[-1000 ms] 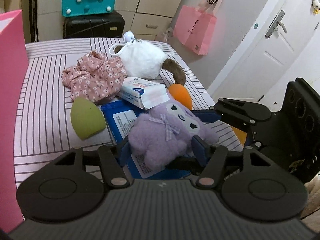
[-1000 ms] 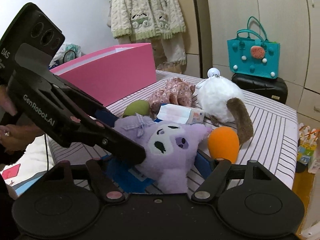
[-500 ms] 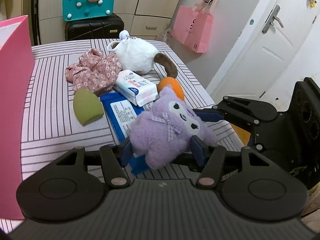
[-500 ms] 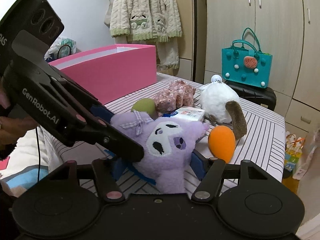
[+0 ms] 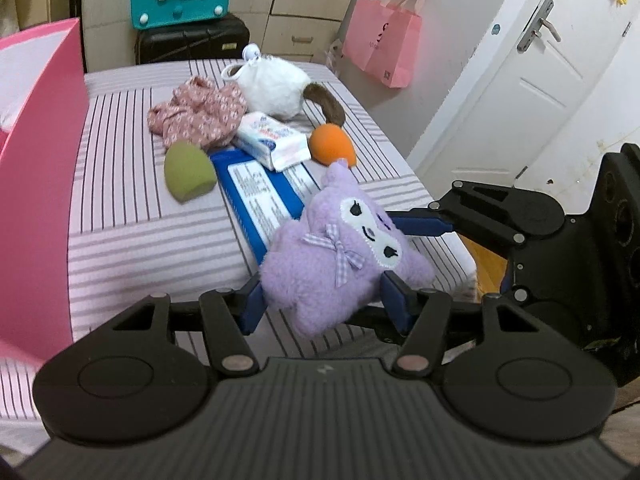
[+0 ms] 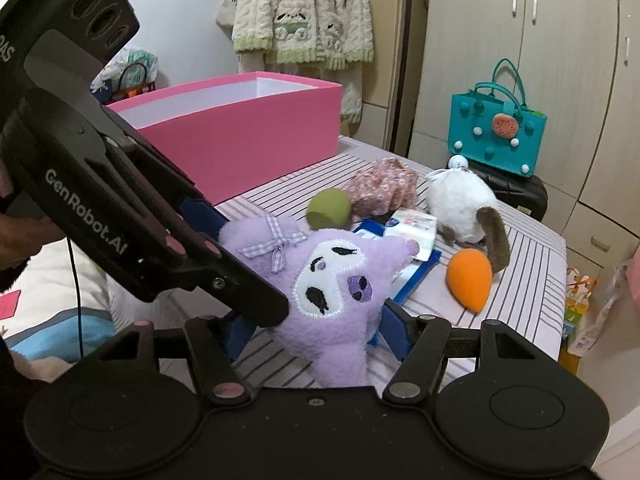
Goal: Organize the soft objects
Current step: 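Lift the Kuromi plush with the left gripper and carry it over the box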
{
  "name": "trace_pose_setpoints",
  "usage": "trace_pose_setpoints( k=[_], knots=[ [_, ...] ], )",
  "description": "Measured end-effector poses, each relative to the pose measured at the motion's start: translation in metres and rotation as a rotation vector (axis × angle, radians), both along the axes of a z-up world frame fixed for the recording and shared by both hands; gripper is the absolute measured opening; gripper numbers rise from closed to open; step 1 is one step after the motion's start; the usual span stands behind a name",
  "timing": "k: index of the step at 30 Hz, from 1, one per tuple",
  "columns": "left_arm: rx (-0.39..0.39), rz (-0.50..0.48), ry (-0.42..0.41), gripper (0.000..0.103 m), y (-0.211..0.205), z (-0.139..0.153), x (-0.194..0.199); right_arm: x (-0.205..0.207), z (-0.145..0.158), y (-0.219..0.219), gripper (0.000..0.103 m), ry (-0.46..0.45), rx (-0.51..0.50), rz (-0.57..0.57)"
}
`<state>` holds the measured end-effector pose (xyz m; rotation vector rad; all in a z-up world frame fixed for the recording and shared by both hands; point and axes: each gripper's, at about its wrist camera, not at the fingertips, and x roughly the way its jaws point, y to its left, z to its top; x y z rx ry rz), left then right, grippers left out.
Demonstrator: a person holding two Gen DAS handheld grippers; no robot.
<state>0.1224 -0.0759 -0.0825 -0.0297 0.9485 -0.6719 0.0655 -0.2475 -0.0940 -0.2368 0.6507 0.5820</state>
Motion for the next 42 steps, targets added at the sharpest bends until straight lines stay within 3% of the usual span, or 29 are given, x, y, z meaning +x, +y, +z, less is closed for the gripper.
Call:
trace_pose_setpoints(
  k=[9, 18, 26, 42],
  knots=[
    [-0.020, 0.008, 0.086, 0.058, 0.033, 0.011, -0.025, -0.027, 0.019, 0.031, 0.070, 0.039, -0.057, 0.057],
    [0.019, 0.056, 0.061, 0.057, 0.072, 0.039, -0.051, -0.049, 0.041, 0.075, 0.070, -0.006, -0.076, 0.140],
    [-0.014, 0.122, 0.007, 0.056, 0.115, 0.069, -0.065, -0.048, 0.071, 0.111, 0.070, -0.048, -0.060, 0.225],
    [-0.108, 0.143, -0.055, 0.056, 0.171, 0.107, -0.006, 0.014, 0.121, 0.162, 0.068, -0.129, 0.051, 0.333]
  ],
)
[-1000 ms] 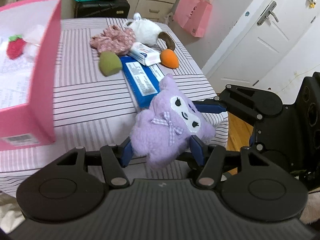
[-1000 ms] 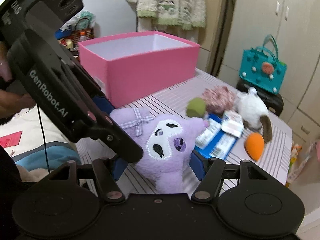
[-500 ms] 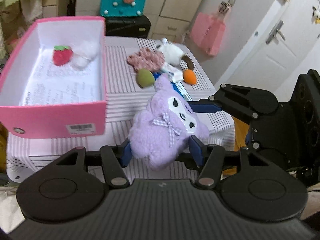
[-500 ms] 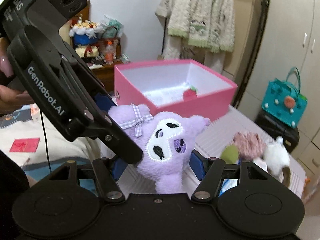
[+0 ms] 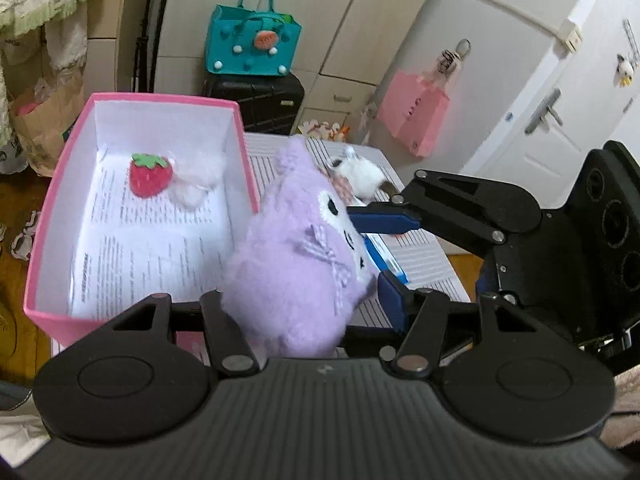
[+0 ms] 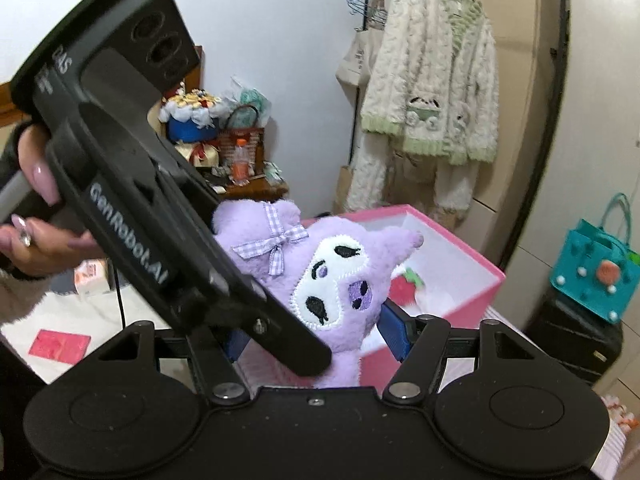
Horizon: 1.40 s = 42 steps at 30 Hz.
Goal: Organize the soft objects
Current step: 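Lift the Kuromi plush with the left gripper and carry it over the box, then lower the Kuromi plush into the box and open the left gripper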
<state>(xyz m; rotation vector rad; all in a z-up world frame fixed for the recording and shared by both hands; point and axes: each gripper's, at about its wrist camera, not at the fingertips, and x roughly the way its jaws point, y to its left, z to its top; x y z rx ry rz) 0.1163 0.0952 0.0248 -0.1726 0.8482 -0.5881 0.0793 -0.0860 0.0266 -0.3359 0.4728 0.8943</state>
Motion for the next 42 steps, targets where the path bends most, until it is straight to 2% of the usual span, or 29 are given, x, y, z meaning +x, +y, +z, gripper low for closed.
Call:
trace_pose_setpoints(
  k=[4, 10, 14, 18, 22, 27, 33, 39, 42],
  knots=[
    [-0.001, 0.047, 0.011, 0.055, 0.010, -0.001, 0.025, 0.033, -0.001, 0.010, 0.062, 0.037, 0.005, 0.056],
    [-0.030, 0.103, 0.096, 0.052, 0.027, -0.020, 0.078, 0.090, -0.020, 0.022, 0.061, 0.126, 0.031, 0.060],
    [-0.056, 0.123, 0.155, 0.050, 0.036, -0.038, 0.113, 0.119, -0.035, 0.027, 0.060, 0.150, 0.016, 0.065],
    [-0.072, 0.157, 0.206, 0.049, 0.043, -0.057, 0.141, 0.147, -0.048, 0.034, 0.059, 0.181, -0.056, 0.056],
    [-0.086, 0.178, 0.245, 0.049, 0.048, -0.070, 0.161, 0.172, -0.058, 0.044, 0.058, 0.209, -0.176, 0.045],
    [-0.069, 0.199, 0.294, 0.048, 0.053, -0.078, 0.169, 0.184, -0.061, 0.064, 0.058, 0.197, -0.332, 0.139],
    [-0.085, 0.231, 0.366, 0.050, 0.065, -0.086, 0.164, 0.195, -0.063, 0.078, 0.058, 0.279, -0.394, 0.269],
    [-0.074, 0.239, 0.391, 0.051, 0.066, -0.096, 0.168, 0.193, -0.071, 0.080, 0.058, 0.217, -0.529, 0.305],
    [-0.077, 0.228, 0.423, 0.050, 0.060, -0.108, 0.175, 0.196, -0.072, 0.080, 0.058, 0.223, -0.591, 0.335]
  ],
)
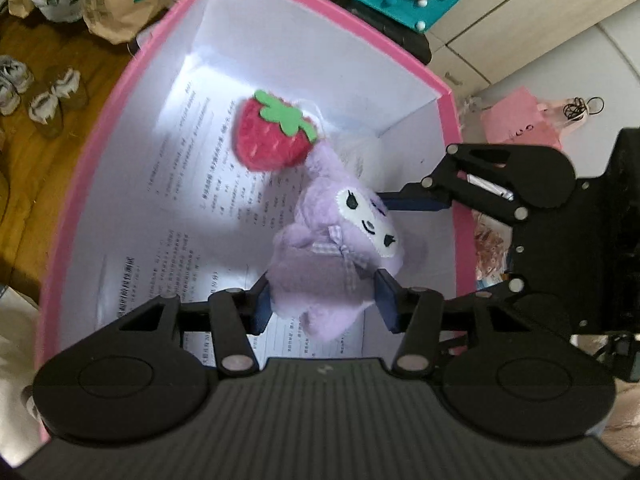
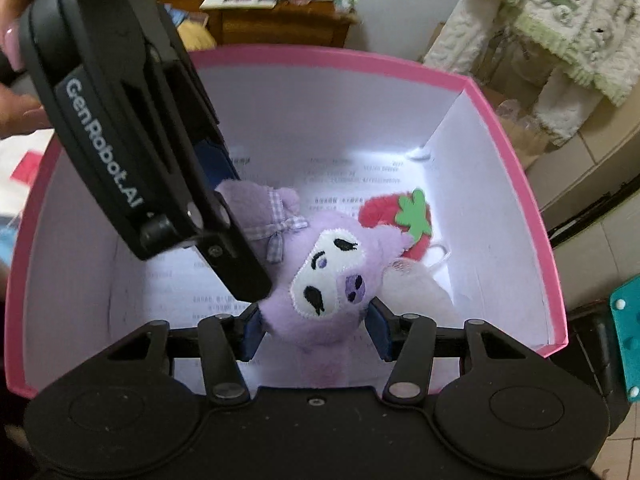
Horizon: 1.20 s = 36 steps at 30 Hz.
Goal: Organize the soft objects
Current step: 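Lower the Kuromi plush into the box and open the left gripper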
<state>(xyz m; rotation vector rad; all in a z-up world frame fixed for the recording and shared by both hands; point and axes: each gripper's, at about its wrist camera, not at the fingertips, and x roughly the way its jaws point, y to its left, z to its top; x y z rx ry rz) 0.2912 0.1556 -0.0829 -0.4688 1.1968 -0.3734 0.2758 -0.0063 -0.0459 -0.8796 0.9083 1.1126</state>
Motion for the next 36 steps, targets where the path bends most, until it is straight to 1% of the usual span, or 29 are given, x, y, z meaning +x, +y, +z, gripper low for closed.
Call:
trace_pose_setpoints(
  k=[3, 5, 8, 9, 10, 12, 13, 17, 20, 21, 22, 24, 25, 27, 32, 36],
  knots=[
    [0.000, 0.016, 0.009, 0.049, -0.003, -0.008, 0.004, 0.001, -0.003, 0.002, 0.058, -0.021, -0.064, 0.058],
    [-0.013, 0.020, 0.025, 0.049, -0.004, -0.012, 0.007, 0.003, -0.003, 0.003, 0.057, -0.030, -0.091, 0.074],
    [-0.025, 0.035, 0.054, 0.049, -0.006, -0.014, 0.009, 0.007, 0.000, 0.001, 0.064, -0.024, -0.108, 0.073],
    [-0.032, 0.038, 0.061, 0.049, -0.007, -0.014, 0.010, 0.007, 0.001, 0.001, 0.067, -0.040, -0.109, 0.067],
    [-0.040, 0.037, 0.068, 0.049, -0.008, -0.013, 0.010, 0.006, 0.003, -0.001, 0.068, -0.063, -0.110, 0.059],
    [-0.065, 0.039, 0.087, 0.048, -0.012, -0.013, 0.014, 0.004, 0.008, -0.005, 0.068, -0.094, -0.100, 0.046],
    [-0.075, 0.039, 0.095, 0.045, -0.014, -0.014, 0.017, 0.004, 0.011, -0.008, 0.068, -0.106, -0.091, 0.036],
    [-0.131, 0.061, 0.158, 0.044, -0.019, -0.024, 0.025, 0.003, 0.023, -0.021, 0.068, -0.146, -0.050, -0.023],
    [-0.134, 0.069, 0.161, 0.044, -0.024, -0.026, 0.025, 0.000, 0.032, -0.034, 0.068, -0.154, -0.001, -0.055],
    [-0.135, 0.079, 0.166, 0.045, -0.023, -0.027, 0.023, -0.003, 0.035, -0.038, 0.068, -0.155, 0.017, -0.062],
    [-0.122, 0.084, 0.160, 0.049, -0.022, -0.026, 0.021, -0.006, 0.038, -0.041, 0.068, -0.161, 0.032, -0.071],
    [-0.080, 0.082, 0.118, 0.051, -0.022, -0.020, 0.014, -0.014, 0.043, -0.047, 0.069, -0.178, 0.060, -0.084],
    [-0.056, 0.076, 0.089, 0.057, -0.022, -0.014, 0.009, -0.017, 0.046, -0.048, 0.069, -0.177, 0.074, -0.092],
    [-0.010, 0.061, 0.042, 0.063, -0.021, -0.005, 0.000, -0.021, 0.048, -0.050, 0.069, -0.153, 0.113, -0.117],
    [0.138, 0.031, -0.091, 0.064, -0.021, 0.020, -0.029, -0.030, 0.050, -0.064, 0.069, -0.085, 0.219, -0.215],
    [0.193, 0.005, -0.156, 0.064, -0.020, 0.041, -0.054, -0.040, 0.057, -0.078, 0.069, -0.017, 0.305, -0.290]
  ],
)
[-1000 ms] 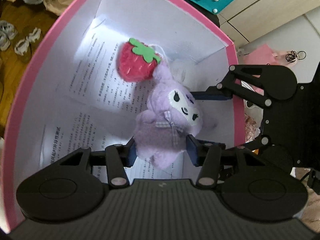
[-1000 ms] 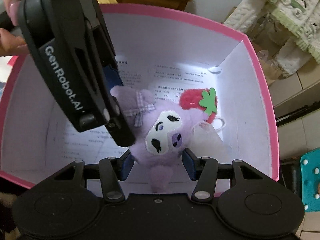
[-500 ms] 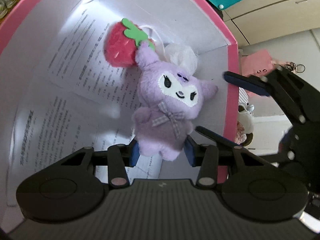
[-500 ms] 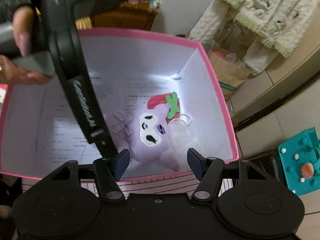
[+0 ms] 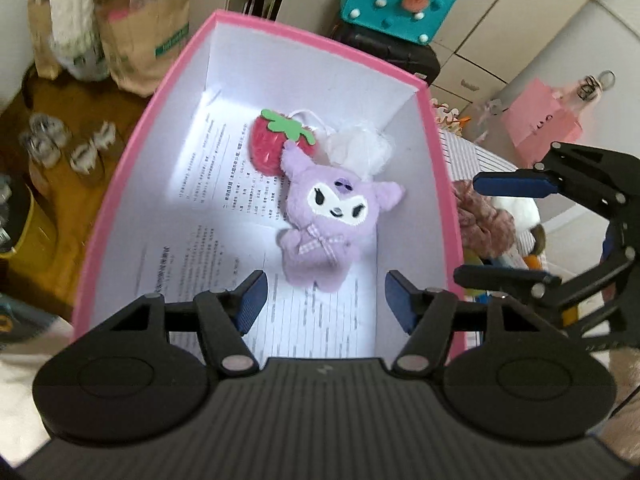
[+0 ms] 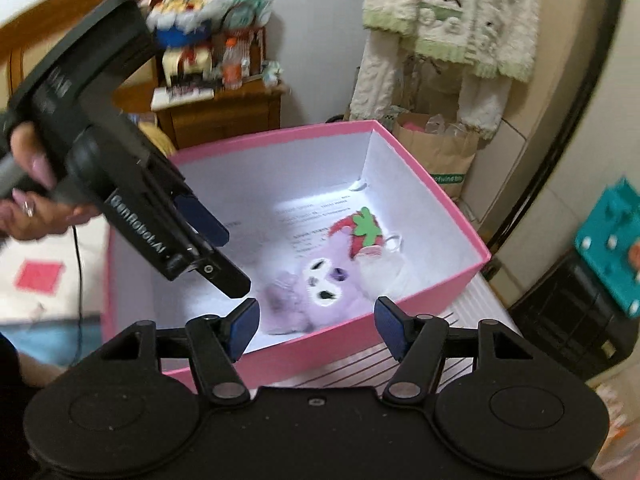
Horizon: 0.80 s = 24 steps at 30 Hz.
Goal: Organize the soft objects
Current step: 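Lower the Kuromi plush into the box and open the left gripper, then move the left gripper back over the table toward the blue wipe pack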
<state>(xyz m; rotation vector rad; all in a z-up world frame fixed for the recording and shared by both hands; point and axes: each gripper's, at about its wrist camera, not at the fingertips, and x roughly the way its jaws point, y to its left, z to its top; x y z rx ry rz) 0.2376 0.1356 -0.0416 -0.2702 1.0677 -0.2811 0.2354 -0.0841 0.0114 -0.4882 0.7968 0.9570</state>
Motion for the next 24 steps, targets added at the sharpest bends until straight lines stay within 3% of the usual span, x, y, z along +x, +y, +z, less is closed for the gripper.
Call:
trace_pose_setpoints(
  k=[12, 17, 24],
  knots=[
    [0.166, -0.132, -0.165, 0.067, -0.031, 0.078, -0.084, -0.064, 0.044, -0.033, 0.069, 0.024, 0.139, -0.054],
    [0.178, -0.186, -0.204, 0.070, -0.049, 0.087, -0.109, -0.096, 0.051, -0.058, 0.069, 0.013, 0.153, -0.082],
    [0.195, -0.310, -0.192, 0.072, -0.087, 0.085, -0.131, -0.137, 0.046, -0.098, 0.070, 0.000, 0.136, -0.167]
  ],
)
